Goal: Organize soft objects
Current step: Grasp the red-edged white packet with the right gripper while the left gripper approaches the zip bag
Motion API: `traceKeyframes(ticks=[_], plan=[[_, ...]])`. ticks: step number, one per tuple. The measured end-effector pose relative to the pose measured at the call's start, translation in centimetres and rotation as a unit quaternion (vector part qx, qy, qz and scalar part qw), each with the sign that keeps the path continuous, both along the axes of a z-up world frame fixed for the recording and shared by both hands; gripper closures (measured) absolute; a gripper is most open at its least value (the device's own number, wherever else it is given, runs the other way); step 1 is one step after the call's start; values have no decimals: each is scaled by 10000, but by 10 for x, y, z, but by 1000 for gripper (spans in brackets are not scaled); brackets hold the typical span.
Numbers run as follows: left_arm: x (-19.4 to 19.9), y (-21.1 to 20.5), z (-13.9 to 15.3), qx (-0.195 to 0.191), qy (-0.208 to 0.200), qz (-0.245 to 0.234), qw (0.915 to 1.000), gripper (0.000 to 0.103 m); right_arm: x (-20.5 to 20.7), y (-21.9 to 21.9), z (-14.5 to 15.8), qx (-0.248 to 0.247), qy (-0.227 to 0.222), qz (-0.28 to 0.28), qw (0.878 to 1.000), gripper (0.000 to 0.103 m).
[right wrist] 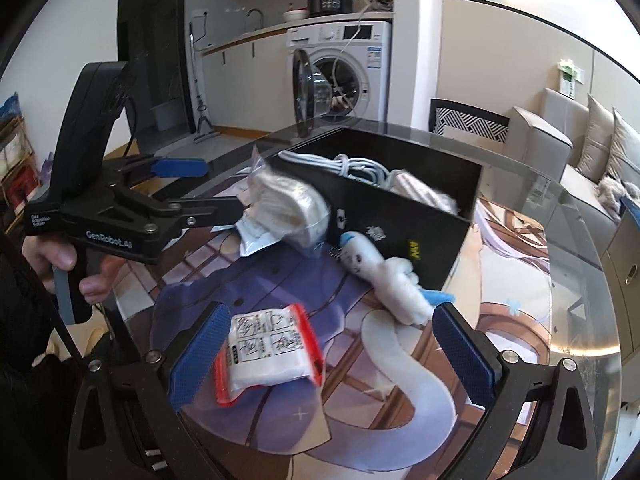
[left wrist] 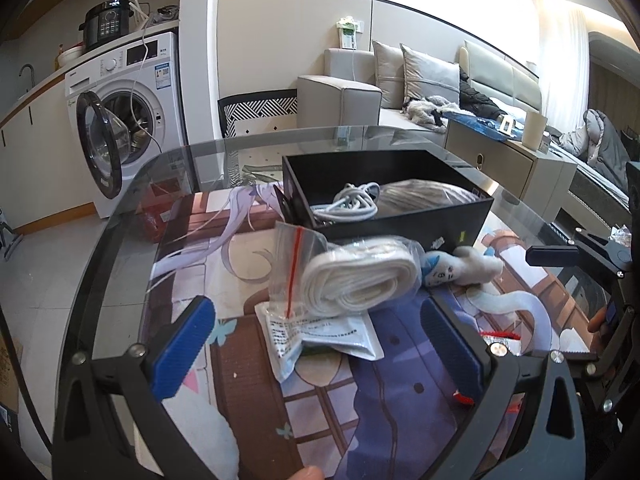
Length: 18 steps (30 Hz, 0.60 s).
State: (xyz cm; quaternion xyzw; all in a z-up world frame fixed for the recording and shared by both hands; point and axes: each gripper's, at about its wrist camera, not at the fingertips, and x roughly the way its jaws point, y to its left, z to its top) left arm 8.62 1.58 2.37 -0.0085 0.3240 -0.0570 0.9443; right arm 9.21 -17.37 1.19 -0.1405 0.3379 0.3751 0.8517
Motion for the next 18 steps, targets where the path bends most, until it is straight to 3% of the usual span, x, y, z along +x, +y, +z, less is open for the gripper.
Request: traceKeyframes(ticks=[18], plan=[[4, -12, -14, 199, 265, -175, 9993, 0, -3, 27, -30, -462, 376, 338, 9977, 1]])
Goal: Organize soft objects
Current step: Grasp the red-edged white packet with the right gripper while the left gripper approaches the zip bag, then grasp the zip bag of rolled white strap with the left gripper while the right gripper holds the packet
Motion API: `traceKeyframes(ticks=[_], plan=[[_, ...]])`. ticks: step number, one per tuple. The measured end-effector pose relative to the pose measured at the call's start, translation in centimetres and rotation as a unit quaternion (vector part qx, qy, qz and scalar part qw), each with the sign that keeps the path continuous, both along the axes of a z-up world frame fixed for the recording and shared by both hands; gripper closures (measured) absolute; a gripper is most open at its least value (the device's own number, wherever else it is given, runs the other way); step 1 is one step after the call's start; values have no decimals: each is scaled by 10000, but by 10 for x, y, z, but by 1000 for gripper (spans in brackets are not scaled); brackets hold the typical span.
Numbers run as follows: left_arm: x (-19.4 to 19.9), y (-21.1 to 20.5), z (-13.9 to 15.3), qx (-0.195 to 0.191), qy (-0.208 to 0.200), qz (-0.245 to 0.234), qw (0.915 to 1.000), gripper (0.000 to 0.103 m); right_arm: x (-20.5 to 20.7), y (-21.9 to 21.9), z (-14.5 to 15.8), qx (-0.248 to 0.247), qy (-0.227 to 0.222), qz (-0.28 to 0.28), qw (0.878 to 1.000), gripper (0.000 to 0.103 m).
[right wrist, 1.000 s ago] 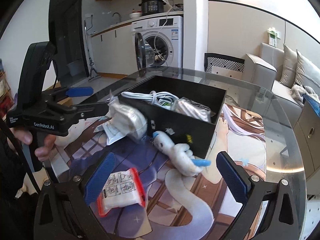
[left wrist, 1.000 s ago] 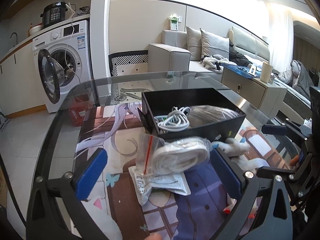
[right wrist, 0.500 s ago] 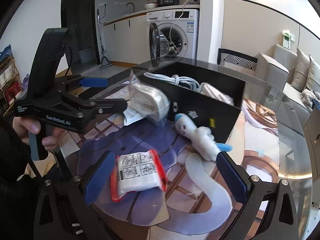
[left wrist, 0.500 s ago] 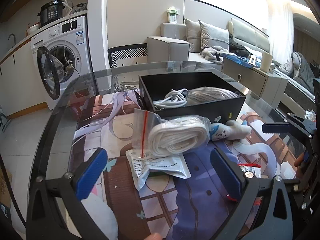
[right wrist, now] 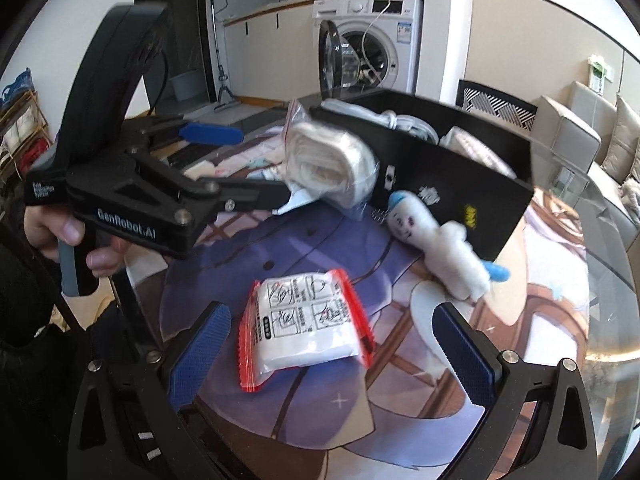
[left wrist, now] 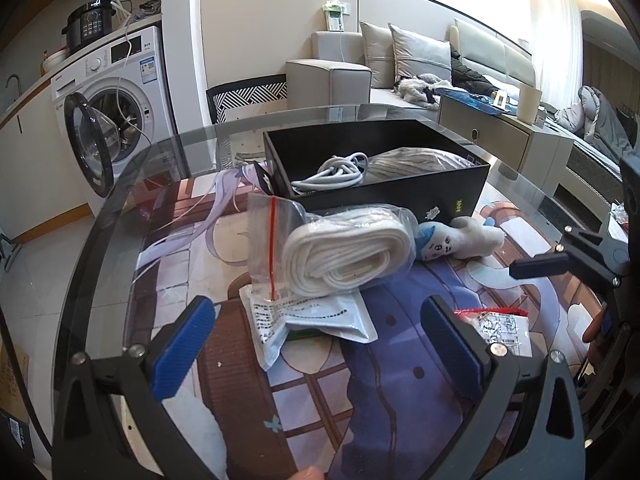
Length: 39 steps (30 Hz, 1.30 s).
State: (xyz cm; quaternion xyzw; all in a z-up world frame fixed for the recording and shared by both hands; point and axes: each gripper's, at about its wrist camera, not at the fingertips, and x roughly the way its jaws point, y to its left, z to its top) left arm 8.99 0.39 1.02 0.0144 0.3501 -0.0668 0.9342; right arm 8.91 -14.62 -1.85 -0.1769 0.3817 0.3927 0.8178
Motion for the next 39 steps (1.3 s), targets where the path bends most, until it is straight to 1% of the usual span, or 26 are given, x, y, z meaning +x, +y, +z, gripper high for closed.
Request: traceKeyframes(ticks=[2, 10, 15, 20, 24, 26, 27, 29, 30, 32, 39], plan=[[1, 0, -1, 1, 19, 1, 10000, 0, 2, 1, -3, -51, 10, -59, 10000, 1], [2, -1, -6, 42, 80, -36, 10000, 0, 17, -3, -6, 4, 52, -378, 9993, 1], [3, -1, -7, 19, 96, -22, 9999, 0, 18, -1, -7, 63, 55, -386, 9992, 2], [4, -1, -7, -42, 113, -21, 9999, 0, 21, 4, -8, 64, 83, -342, 9994, 12], [5, 0, -7, -53, 115, -26, 9999, 0, 15, 11, -11, -45, 49, -271, 9996, 18], [5, 0, -6, -69, 114, -28, 9999, 0, 10, 12, -13, -50, 43, -247, 9997, 25], [5, 0, -6, -73, 114, -29, 9999, 0, 9, 11, -13, -49, 19, -250, 9997, 27], [6, 0, -6, -70, 110, -27, 9999, 0, 8, 10, -12, -20, 11, -234, 9997, 38], [6, 0, -5, -74, 107, -31, 9999, 0, 7, 8, -11, 34, 12, -215, 9998, 39], [6, 0, -5, -83, 105, -28, 9999, 0, 6, 5, -9, 94, -17, -184, 9998, 47], [15, -2, -2, -226, 127, 65, 9996, 0, 3, -4, 1, 186, -129, -183, 9996, 50]])
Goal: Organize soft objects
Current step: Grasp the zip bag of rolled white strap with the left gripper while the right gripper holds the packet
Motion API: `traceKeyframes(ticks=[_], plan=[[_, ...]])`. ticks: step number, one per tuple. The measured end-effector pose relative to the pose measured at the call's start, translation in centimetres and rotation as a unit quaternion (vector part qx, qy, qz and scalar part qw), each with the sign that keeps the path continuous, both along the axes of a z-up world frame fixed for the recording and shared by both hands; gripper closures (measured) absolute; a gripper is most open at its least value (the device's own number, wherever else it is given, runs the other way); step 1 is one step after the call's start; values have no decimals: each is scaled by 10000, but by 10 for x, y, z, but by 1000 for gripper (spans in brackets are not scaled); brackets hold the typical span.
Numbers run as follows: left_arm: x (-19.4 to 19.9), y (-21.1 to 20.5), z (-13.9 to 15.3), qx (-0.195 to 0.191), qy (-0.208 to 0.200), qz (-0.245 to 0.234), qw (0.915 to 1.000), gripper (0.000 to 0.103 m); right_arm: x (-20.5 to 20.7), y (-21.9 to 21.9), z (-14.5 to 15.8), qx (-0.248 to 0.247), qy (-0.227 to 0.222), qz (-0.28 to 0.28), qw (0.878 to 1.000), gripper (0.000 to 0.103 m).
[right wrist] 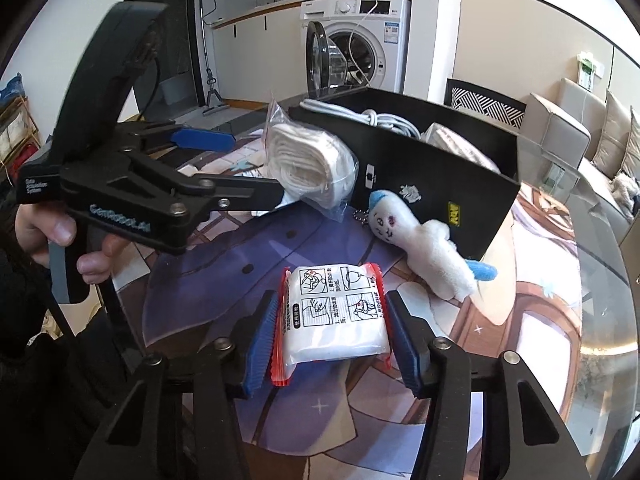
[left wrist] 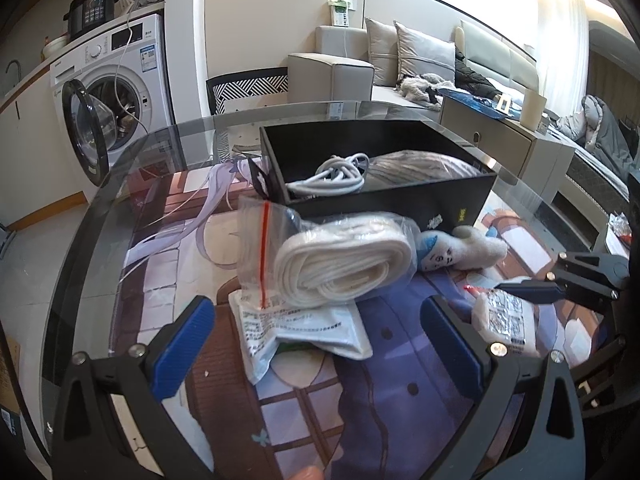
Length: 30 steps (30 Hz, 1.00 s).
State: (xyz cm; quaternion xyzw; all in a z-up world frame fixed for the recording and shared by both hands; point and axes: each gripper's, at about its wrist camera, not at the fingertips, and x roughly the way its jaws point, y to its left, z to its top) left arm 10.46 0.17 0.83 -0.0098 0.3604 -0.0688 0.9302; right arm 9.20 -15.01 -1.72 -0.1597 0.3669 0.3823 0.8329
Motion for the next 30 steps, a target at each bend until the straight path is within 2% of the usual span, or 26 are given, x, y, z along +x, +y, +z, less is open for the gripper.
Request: traceKeyframes(ticks=[10, 19, 25, 28, 30], plan=[[26, -13, 1, -25, 39, 70, 10000, 0, -2, -22, 19, 191, -130, -144, 9996, 50], [47, -17, -9, 108, 255, 318, 9991, 0, -7, -36, 31, 295, -184, -298, 9990, 50], [54, -17, -16, 47, 463, 363, 9983, 0, 0, -41, 32, 302, -163, -346, 9988, 50], [54, -17, -16, 5, 449, 295, 9986, 3, 0, -41, 32, 300, -168, -360, 9988, 50], [52, -17, -16, -100, 412, 160, 9990, 14, 0, -40, 32, 293, -180, -363, 9987, 50]])
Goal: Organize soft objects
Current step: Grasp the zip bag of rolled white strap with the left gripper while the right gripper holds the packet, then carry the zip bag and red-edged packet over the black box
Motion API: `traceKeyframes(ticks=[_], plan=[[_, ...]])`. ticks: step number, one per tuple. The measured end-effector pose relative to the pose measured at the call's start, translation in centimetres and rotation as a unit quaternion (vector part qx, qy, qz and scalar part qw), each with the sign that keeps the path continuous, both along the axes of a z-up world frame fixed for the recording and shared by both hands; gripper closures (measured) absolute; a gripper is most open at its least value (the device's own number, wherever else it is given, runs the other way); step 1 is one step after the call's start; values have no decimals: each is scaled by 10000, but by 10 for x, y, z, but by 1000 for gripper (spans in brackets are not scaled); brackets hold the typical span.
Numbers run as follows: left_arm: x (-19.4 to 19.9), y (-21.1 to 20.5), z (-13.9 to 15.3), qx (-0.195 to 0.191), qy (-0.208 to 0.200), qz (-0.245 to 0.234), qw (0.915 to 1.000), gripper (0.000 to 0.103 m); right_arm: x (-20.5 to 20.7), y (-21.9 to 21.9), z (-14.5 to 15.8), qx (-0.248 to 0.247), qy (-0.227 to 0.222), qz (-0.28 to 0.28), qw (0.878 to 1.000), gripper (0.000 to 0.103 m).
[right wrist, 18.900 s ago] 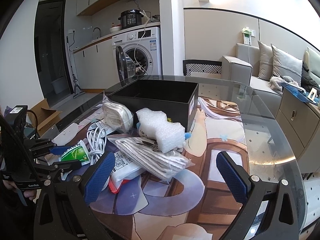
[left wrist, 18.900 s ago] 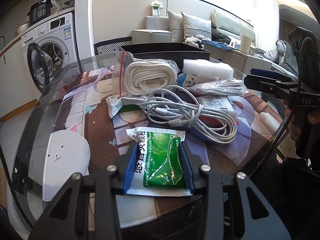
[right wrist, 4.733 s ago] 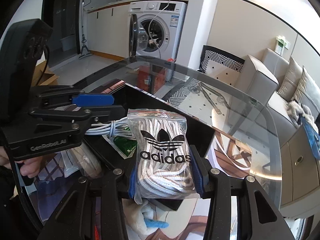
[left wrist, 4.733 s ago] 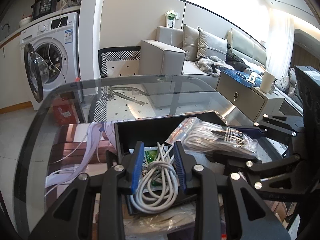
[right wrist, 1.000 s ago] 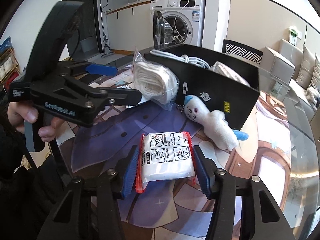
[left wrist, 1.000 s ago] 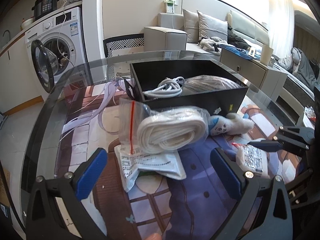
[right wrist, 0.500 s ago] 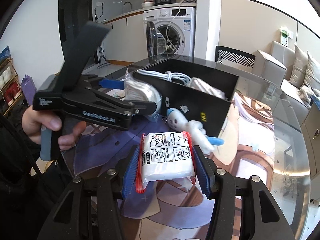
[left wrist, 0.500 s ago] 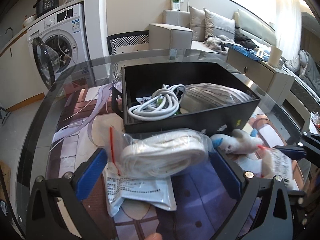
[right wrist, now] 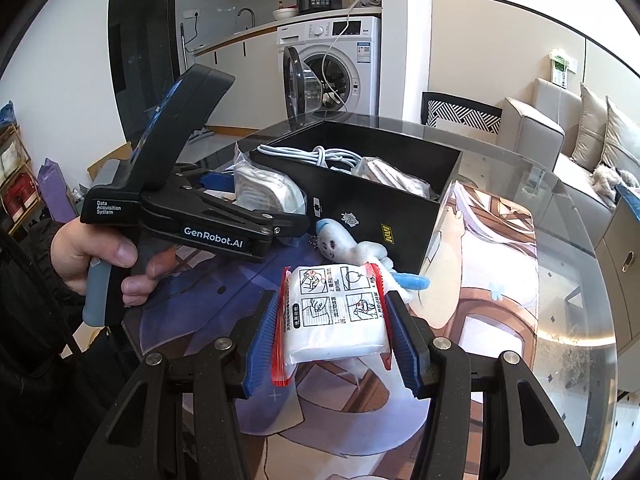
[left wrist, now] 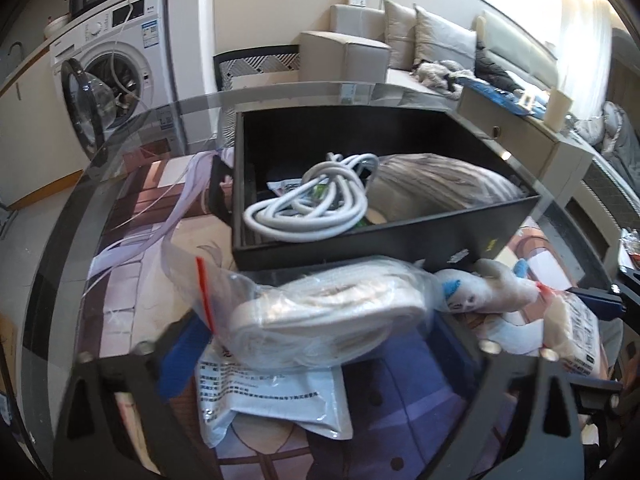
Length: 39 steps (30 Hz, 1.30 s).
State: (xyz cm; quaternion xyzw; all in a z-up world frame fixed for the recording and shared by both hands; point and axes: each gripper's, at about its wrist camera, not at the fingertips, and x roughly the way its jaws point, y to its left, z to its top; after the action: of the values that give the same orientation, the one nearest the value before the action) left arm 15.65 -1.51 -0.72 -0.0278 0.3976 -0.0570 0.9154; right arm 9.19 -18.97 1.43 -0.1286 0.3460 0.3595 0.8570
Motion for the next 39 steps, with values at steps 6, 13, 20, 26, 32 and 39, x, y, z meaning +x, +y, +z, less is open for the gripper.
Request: traceKeyframes(ticks=[6, 13, 20, 26, 32, 39], plan=[[-9, 1, 4, -81, -105, -182, 9997, 32, 0, 0, 3, 8, -58, -19, 10000, 50], [-26, 11, 12, -228, -264, -276, 9990, 35, -3, -3, 9, 64, -164, -77, 9998, 50], [-44, 16, 30, -261, -522, -335, 9977, 35, -3, -5, 19, 181, -310, -160, 9992, 50], [-55, 20, 45, -337, -736, -346, 9961, 35, 2, -10, 30, 324, -438, -346, 9979, 49], [-56, 19, 58, -295, -872, -375, 9950, 35, 14, -13, 43, 493, -575, -565, 9955, 49], [-52, 14, 67, -352, -1025, -244, 9938, 35, 24, -12, 58, 589, -652, -601, 9943, 49]])
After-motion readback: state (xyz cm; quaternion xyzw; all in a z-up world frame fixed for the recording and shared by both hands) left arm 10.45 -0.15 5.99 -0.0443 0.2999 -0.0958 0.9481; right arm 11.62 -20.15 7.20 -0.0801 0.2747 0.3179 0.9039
